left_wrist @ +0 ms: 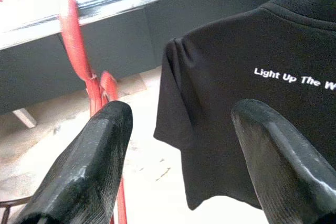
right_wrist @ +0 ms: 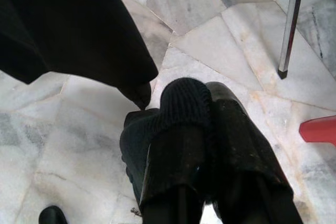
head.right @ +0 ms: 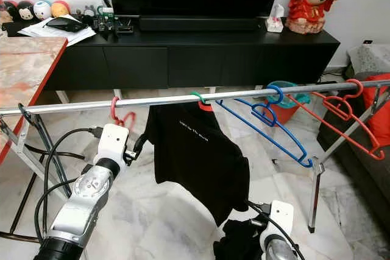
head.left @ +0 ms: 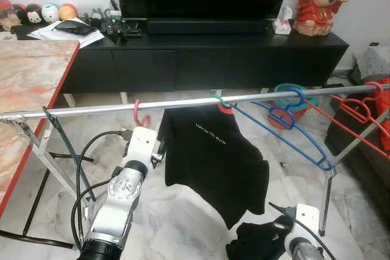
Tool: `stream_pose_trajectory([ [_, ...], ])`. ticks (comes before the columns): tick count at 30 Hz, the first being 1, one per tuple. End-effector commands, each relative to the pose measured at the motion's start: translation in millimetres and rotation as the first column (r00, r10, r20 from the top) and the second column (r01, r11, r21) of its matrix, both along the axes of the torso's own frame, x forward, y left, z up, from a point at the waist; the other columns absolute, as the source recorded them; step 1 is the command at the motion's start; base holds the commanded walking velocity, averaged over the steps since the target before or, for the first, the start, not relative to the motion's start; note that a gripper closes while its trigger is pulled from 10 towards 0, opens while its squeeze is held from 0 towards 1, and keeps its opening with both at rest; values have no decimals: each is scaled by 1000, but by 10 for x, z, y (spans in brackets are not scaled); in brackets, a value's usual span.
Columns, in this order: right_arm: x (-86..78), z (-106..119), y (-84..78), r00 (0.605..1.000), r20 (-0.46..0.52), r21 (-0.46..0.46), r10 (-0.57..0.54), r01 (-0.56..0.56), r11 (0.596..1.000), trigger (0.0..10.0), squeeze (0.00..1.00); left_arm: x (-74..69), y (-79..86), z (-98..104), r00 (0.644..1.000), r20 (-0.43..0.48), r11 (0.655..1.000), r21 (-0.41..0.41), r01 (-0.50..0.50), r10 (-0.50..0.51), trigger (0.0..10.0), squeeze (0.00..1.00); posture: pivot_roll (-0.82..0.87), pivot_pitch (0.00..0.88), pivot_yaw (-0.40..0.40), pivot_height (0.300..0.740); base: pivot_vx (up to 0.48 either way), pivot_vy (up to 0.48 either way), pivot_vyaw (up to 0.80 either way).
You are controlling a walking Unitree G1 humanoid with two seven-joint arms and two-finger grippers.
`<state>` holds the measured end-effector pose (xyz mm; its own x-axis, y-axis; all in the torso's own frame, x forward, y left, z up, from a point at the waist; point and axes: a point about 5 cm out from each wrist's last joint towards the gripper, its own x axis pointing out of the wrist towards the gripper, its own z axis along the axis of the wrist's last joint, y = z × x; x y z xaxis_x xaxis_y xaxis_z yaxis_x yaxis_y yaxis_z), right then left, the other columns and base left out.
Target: Hang hanger
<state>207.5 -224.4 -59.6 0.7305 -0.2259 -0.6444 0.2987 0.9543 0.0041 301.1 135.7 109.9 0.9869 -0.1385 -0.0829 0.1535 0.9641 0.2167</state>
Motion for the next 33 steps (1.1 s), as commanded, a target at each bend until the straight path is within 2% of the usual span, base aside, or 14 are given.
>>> stream_pose_trajectory([
  [1,57,41,-33,1000,15,-6,-2,2,1000,10000,0,40,24,59,999,28,1000,17,-25,24,10000,0,16,0,-83,740,0,0,0],
  [6,58,40,-28,1000,14,-5,2,-2,1000,10000,0,55,97,62,997,23,995,58,-80,79,10000,0,18,0,-84,740,0,0,0],
  [13,67,44,-23,1000,15,-5,4,-4,1000,10000,0,75,168,-85,989,-66,987,104,-122,130,10000,0,15,0,-83,740,0,0,0],
  [22,76,51,-30,1000,18,-5,0,0,1000,10000,0,188,19,-127,990,-106,994,81,-79,87,10000,0,12,0,-82,740,0,0,0],
  [33,81,55,-38,1000,20,-4,-1,1,1000,10000,0,256,-13,-78,992,-92,994,72,-84,90,10000,0,11,0,-84,740,0,0,0],
])
